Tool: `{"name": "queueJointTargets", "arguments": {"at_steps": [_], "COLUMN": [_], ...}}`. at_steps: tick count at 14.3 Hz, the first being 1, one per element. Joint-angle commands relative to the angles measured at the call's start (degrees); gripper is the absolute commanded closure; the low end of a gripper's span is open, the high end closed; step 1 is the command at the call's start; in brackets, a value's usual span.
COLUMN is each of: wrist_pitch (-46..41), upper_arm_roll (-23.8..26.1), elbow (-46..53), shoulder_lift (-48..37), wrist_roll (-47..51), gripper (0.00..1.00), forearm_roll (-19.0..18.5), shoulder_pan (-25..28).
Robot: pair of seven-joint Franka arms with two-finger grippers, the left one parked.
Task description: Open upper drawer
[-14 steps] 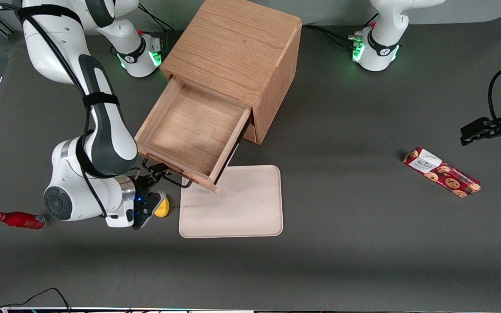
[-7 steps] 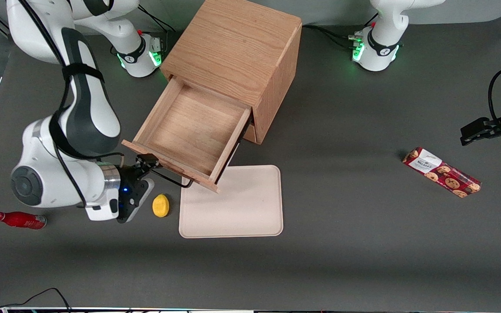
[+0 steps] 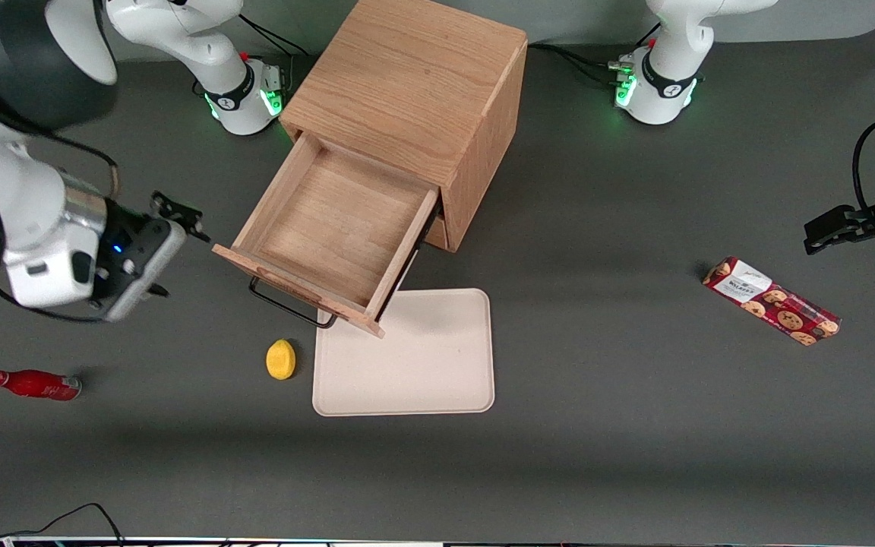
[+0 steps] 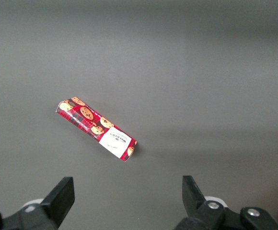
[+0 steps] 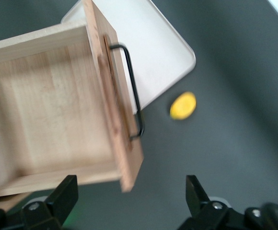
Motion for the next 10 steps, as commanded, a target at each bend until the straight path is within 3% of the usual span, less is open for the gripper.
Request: {"name": "queueJointTargets", "arguments": {"at_steps": [1, 3, 5, 7, 10], "wrist_pitch": [0.3, 1.6, 9.1, 16.5, 17.9], "upper_arm_roll": [0.3, -2.1, -4.2, -4.6, -5.3], "elbow": [-8.9, -14.5, -26.2, -35.9, -35.4], "shoulder_lift": [-7.4, -10.7, -17.6, -22.7, -21.0], "wrist_roll": [13.5, 20.6, 27.3, 28.0, 27.4], "gripper": [0.0, 0.0, 0.0, 0.0, 0.0], "forearm_roll": [-6.6, -6.9, -7.4, -8.2, -8.4], "shoulder_pan": [0.6, 0.4, 0.0, -1.2, -5.9]}}
